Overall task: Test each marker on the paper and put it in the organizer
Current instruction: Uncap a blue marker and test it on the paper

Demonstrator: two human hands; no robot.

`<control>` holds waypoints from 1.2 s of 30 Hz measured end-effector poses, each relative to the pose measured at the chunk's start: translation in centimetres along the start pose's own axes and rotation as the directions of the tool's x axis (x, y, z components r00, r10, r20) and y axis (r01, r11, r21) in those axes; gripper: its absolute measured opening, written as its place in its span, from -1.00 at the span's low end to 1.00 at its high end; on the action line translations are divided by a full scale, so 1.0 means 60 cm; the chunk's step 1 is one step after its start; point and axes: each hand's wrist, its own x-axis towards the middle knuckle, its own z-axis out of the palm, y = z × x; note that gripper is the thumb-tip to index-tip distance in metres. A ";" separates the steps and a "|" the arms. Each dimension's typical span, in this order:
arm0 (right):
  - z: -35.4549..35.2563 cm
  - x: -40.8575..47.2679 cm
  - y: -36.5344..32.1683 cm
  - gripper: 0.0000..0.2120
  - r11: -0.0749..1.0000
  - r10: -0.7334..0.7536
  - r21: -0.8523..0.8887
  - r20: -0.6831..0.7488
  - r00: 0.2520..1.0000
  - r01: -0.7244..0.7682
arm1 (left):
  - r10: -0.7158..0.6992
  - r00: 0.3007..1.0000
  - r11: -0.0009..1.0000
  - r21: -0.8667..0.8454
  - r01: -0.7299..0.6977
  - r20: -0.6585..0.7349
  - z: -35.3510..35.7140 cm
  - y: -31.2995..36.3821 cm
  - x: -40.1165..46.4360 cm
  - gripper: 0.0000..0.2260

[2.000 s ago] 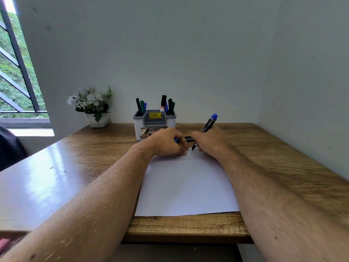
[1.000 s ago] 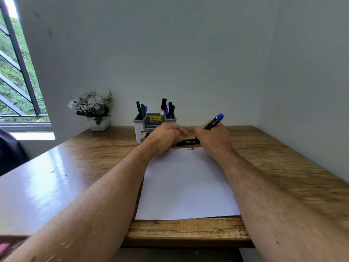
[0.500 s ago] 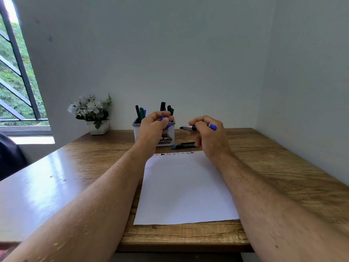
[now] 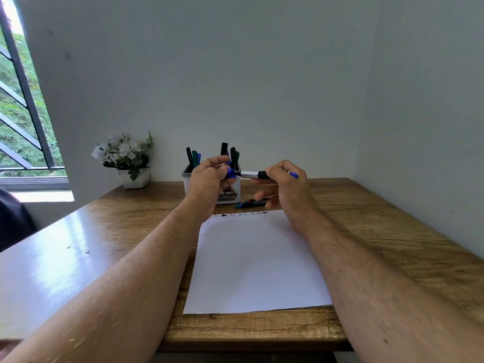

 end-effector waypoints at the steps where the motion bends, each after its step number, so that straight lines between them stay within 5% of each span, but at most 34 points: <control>1: 0.000 0.000 0.000 -0.92 1.000 0.003 -0.002 0.006 1.000 -0.003 | -0.003 1.000 1.000 -0.002 0.003 0.001 0.000 0.000 -0.001 -0.80; 22: 0.007 0.007 0.012 -0.90 0.985 -0.047 -0.163 0.019 0.999 0.050 | 0.027 0.998 0.997 -0.071 -0.031 -0.057 -0.005 0.004 0.001 -0.89; 26: 0.008 0.008 0.019 -0.88 0.941 -0.129 -0.313 0.022 0.991 0.129 | 0.046 0.999 0.986 -0.157 -0.046 -0.005 -0.004 0.007 -0.004 -0.91; 32: 0.009 0.010 0.028 -0.90 0.901 -0.205 -0.389 0.008 0.979 0.192 | 0.014 0.981 0.994 0.108 -0.036 0.196 0.011 0.003 -0.029 -0.56; 36: 0.013 0.011 0.032 -0.88 0.863 -0.223 -0.460 0.027 0.974 0.210 | -0.044 0.964 0.997 0.074 0.025 0.263 0.025 -0.003 -0.038 -0.50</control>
